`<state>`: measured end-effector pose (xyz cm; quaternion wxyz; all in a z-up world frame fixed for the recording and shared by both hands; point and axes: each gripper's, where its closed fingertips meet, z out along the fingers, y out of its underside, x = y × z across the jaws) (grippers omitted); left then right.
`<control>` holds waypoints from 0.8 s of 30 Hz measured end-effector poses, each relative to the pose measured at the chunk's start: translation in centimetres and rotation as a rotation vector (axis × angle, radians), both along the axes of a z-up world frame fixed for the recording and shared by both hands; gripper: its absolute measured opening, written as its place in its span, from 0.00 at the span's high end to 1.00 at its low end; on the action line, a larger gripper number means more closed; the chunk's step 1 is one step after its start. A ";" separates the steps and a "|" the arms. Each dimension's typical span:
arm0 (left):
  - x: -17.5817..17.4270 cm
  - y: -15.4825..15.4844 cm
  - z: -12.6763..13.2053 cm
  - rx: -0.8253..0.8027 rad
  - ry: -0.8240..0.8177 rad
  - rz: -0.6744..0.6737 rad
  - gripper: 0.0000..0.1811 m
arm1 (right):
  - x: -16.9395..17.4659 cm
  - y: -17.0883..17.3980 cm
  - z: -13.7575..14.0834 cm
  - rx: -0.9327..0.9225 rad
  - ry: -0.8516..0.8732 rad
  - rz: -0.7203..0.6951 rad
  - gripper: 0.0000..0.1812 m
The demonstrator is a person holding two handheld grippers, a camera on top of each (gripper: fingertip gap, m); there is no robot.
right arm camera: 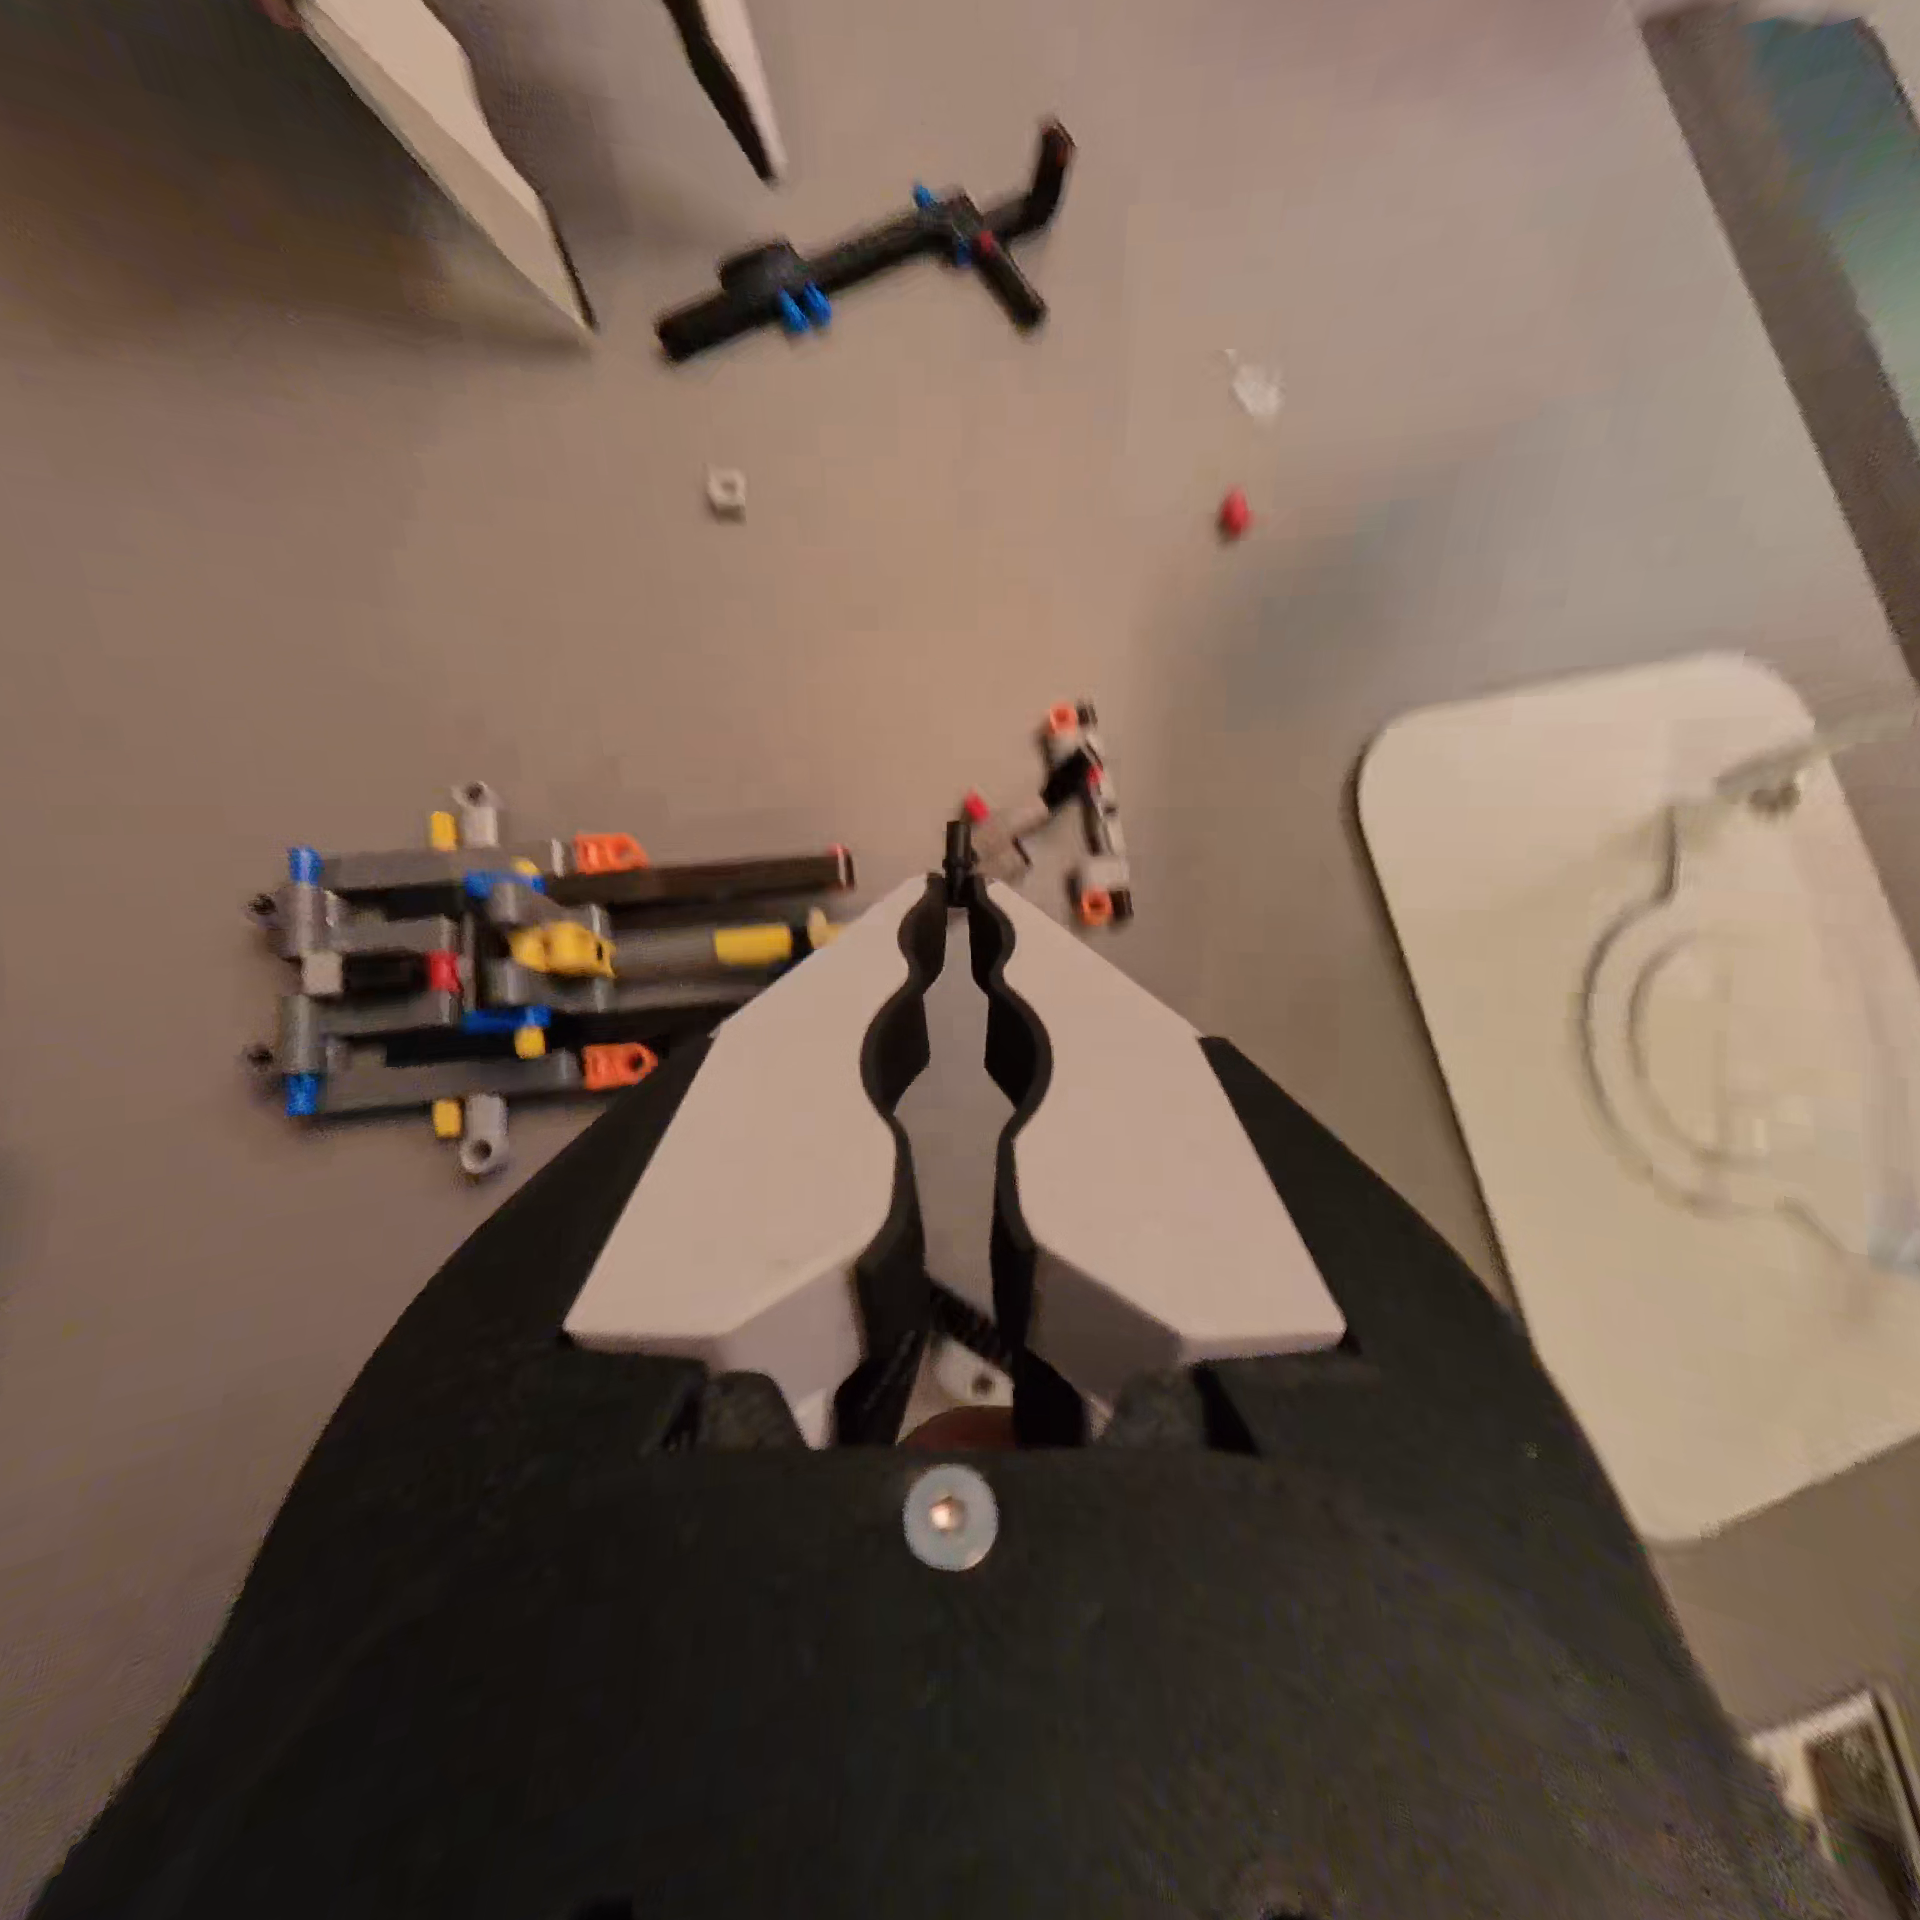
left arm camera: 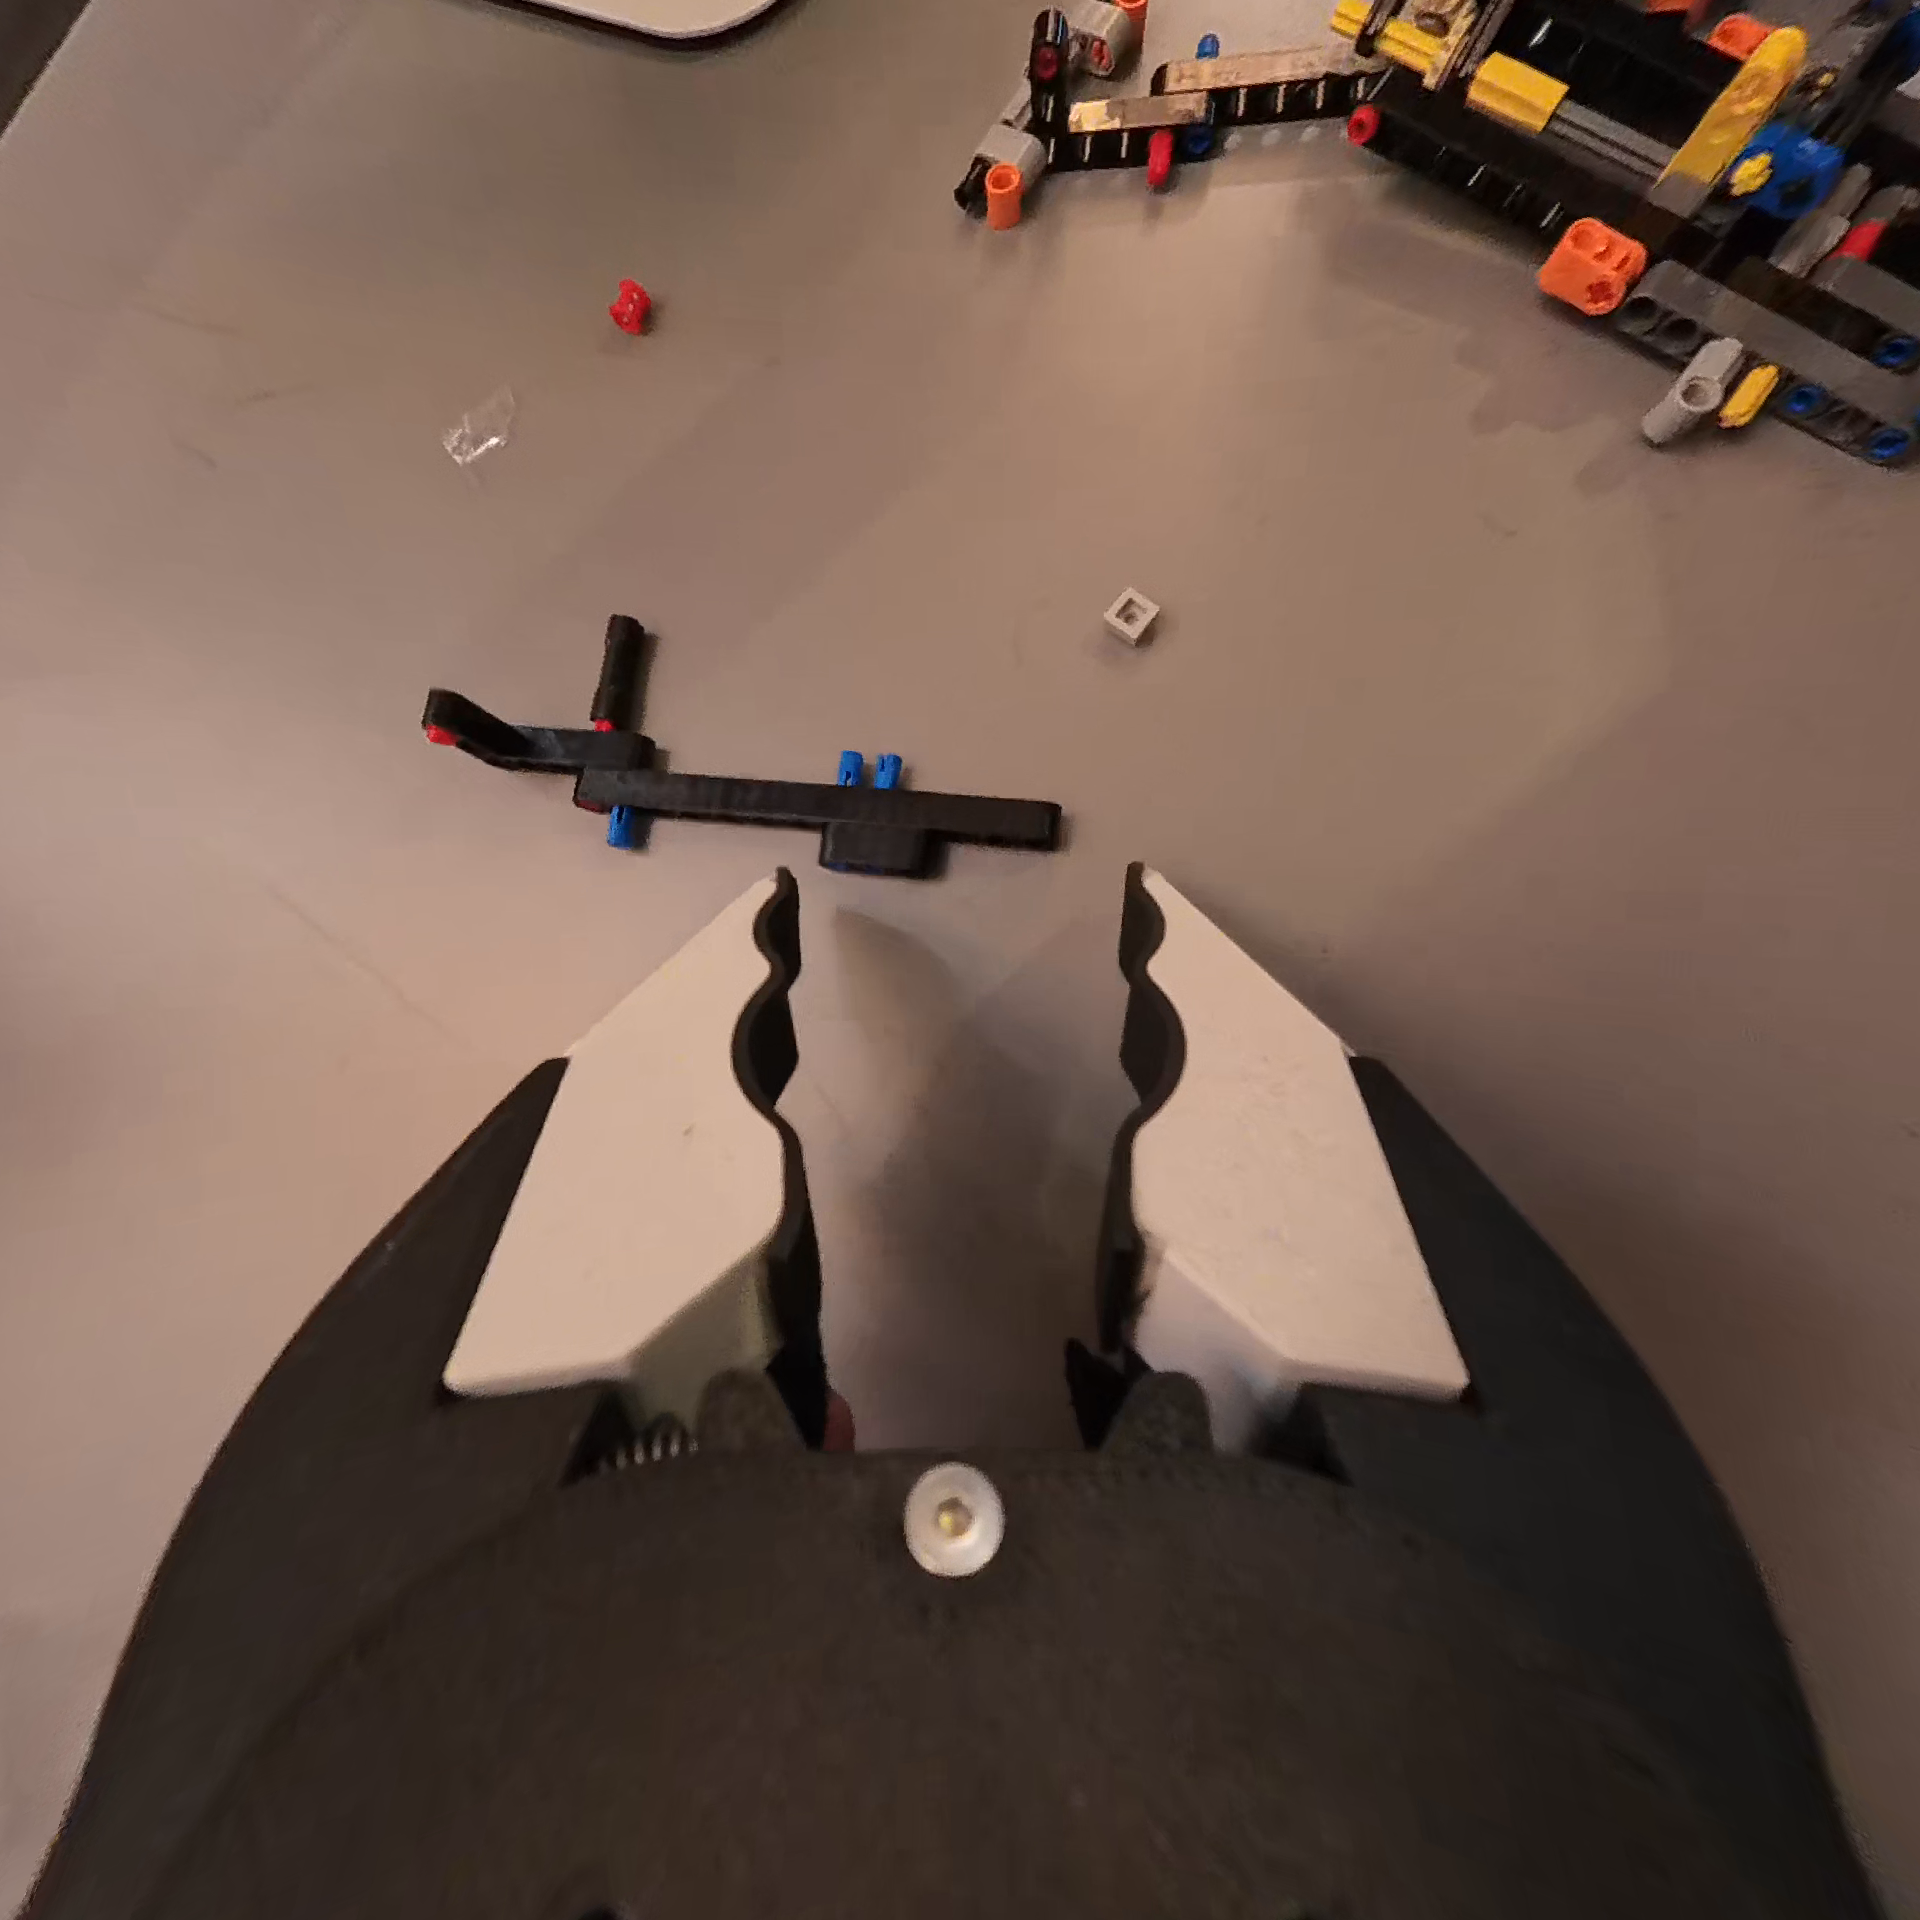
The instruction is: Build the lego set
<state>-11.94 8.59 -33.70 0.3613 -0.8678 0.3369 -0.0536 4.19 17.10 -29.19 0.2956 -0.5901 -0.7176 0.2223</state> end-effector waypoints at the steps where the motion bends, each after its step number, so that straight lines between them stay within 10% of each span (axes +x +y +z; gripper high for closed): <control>1: 0.2 0.2 -0.1 -0.001 0.000 -0.005 0.66 | -0.9 -0.6 0.4 -0.004 0.006 0.034 0.99; 24: 0.3 1.3 -0.4 0.018 -0.094 -0.024 0.70 | -12.9 -7.2 -4.9 -0.107 -0.191 0.474 0.99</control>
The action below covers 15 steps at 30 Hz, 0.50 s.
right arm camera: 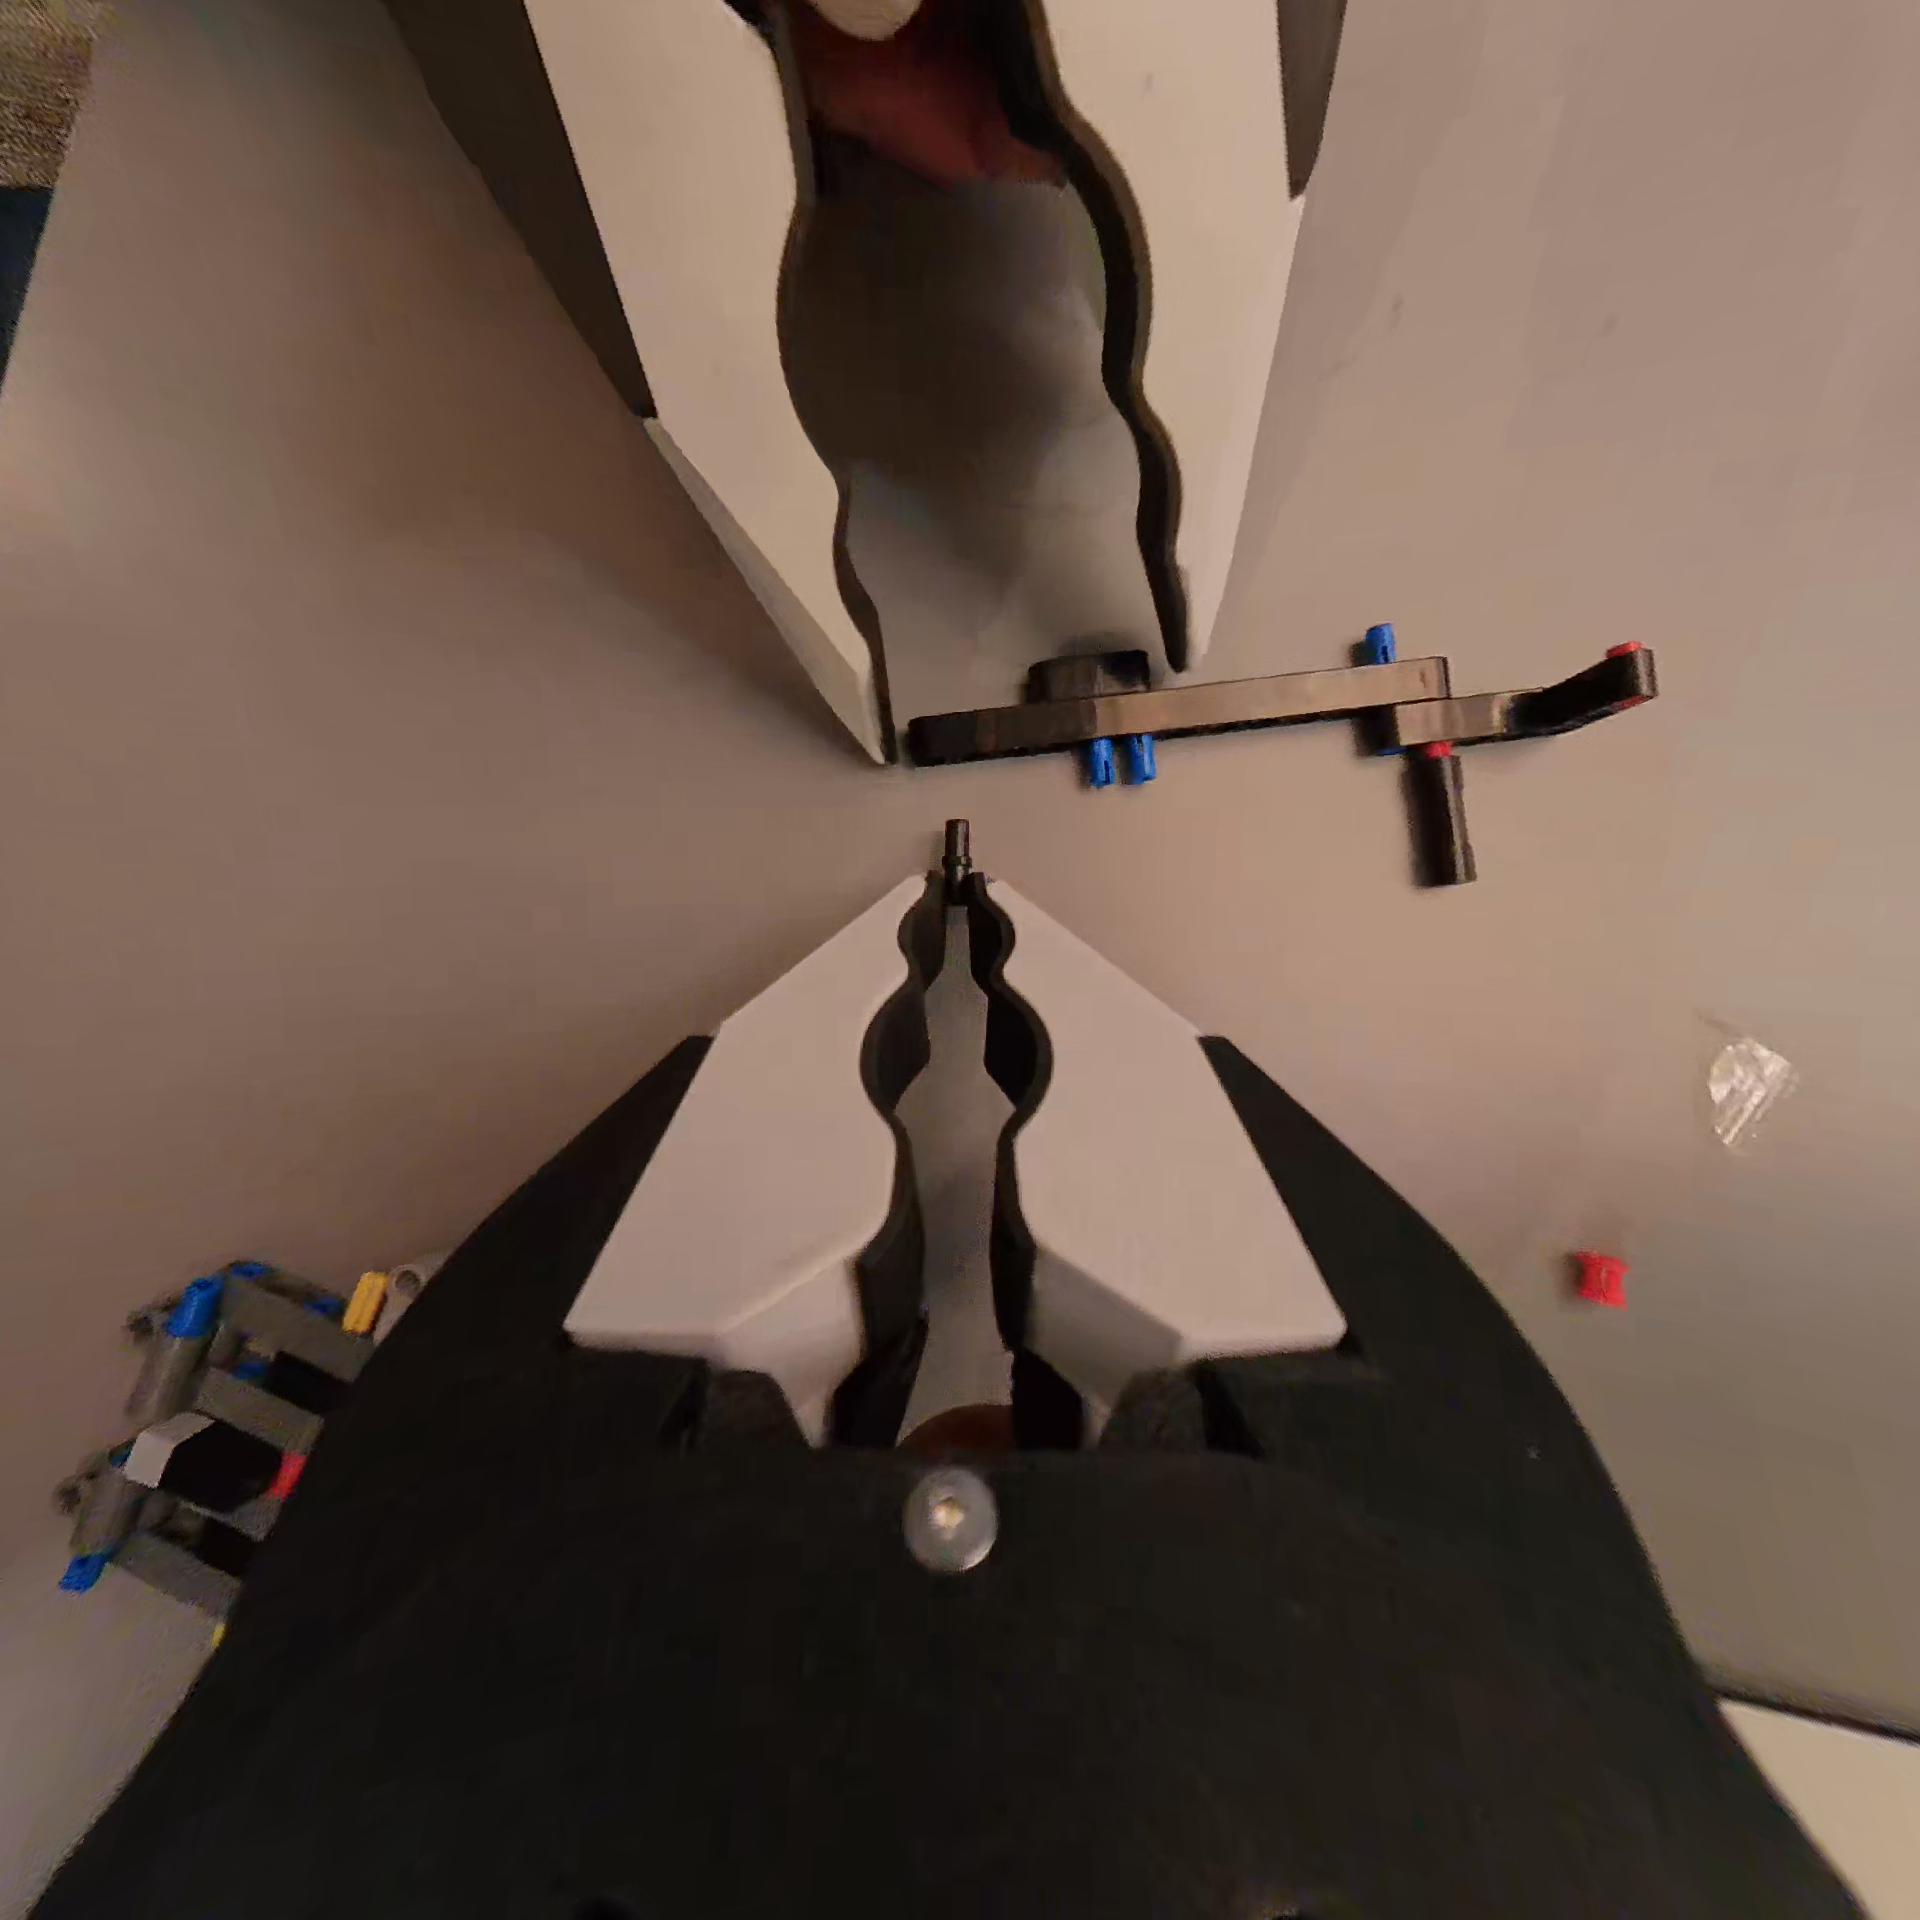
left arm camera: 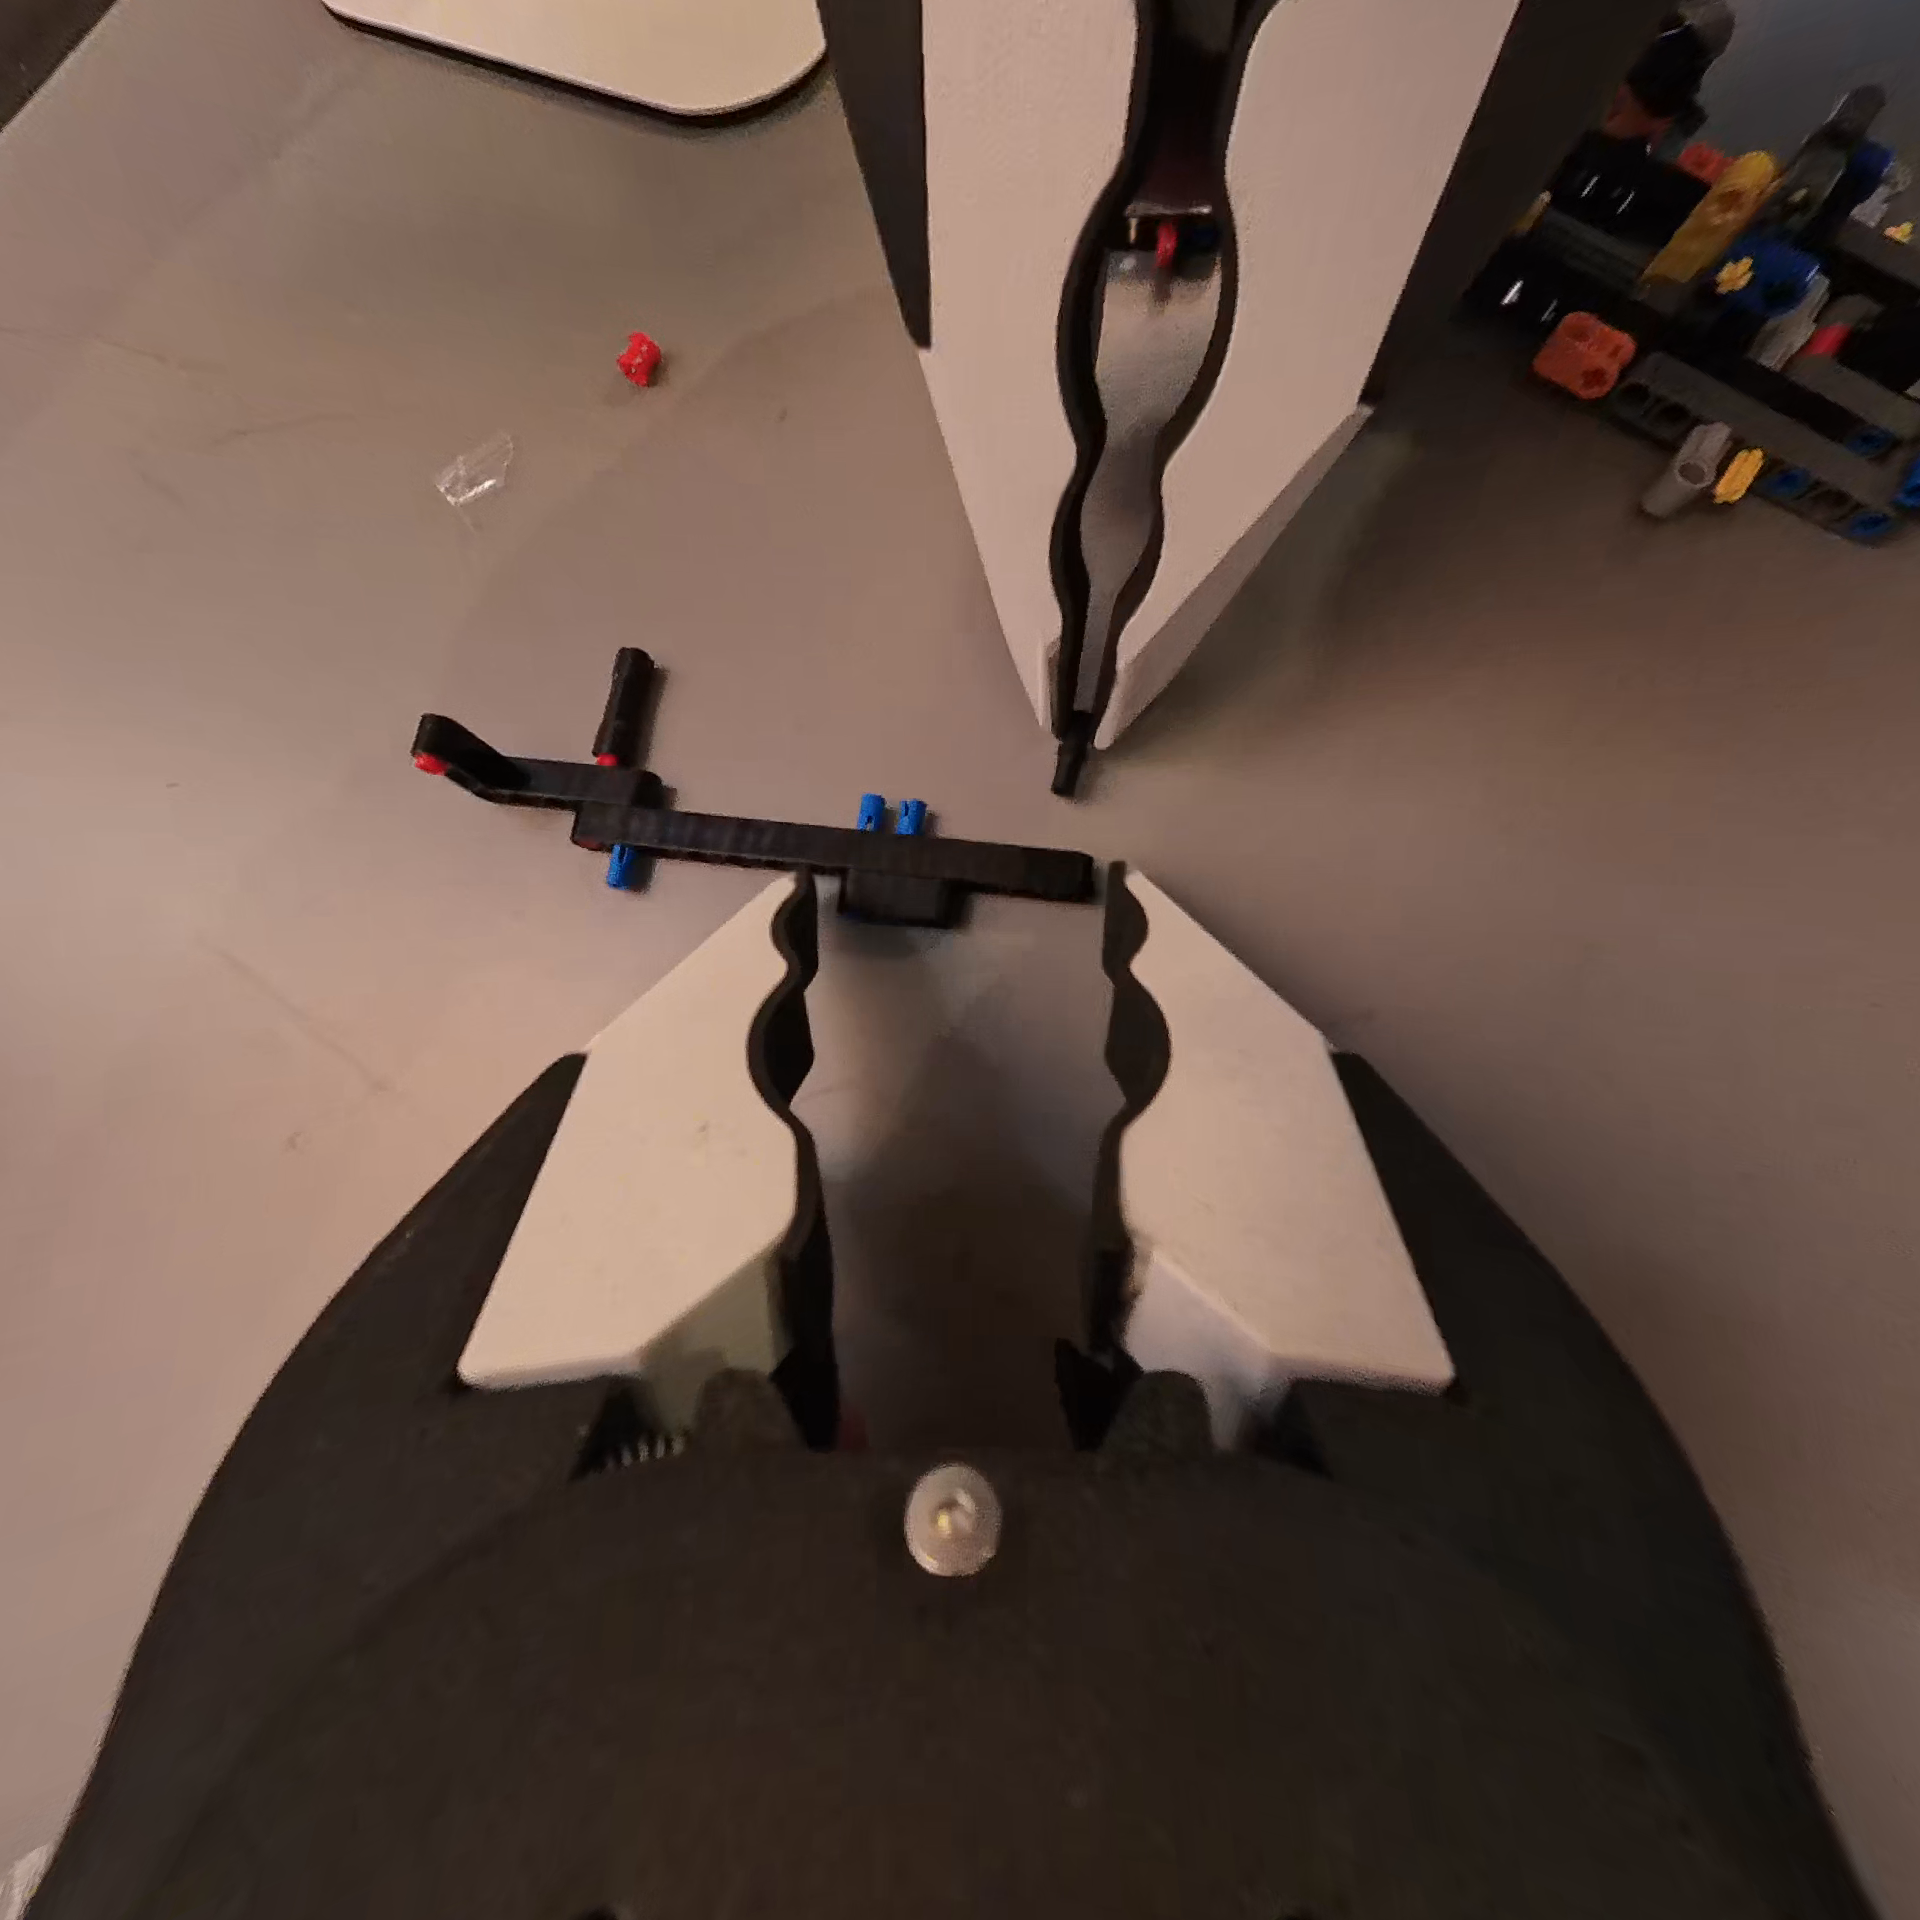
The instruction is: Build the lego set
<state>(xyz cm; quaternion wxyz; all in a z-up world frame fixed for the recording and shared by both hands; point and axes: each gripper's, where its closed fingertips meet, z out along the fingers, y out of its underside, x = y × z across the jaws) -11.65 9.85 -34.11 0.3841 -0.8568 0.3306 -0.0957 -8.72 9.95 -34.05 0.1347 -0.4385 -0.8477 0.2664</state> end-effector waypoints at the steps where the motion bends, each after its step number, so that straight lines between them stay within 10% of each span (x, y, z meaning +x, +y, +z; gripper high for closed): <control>1: -0.1 -0.1 0.0 -0.004 -0.003 -0.004 0.69 | 0.0 0.0 -0.1 -0.003 -0.002 0.004 0.99; 15: 0.2 -0.7 -0.2 -0.040 -0.042 -0.068 0.71 | 0.0 -0.3 -0.2 -0.022 0.002 0.041 1.00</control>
